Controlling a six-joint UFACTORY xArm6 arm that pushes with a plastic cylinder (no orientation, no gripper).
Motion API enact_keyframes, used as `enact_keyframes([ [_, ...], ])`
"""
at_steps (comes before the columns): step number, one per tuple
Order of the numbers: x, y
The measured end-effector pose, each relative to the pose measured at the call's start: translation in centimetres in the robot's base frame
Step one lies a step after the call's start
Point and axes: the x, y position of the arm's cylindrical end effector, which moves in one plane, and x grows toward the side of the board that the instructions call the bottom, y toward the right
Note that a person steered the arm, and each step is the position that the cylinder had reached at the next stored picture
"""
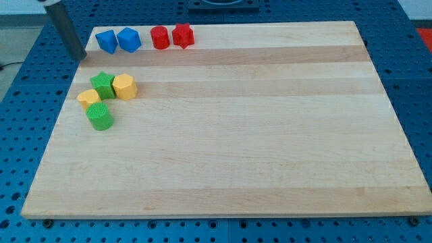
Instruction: Push the triangle to the bottom of the cube
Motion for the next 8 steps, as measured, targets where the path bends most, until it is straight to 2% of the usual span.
enact_keyframes([
  [2,-0.1,0.1],
  [3,-3.6,1.0],
  [4,-3.4,4.8],
  [5,-2.4,5.5],
  [6,-1.9,8.6],
  [7,1.7,8.5],
  [8,0.9,5.2],
])
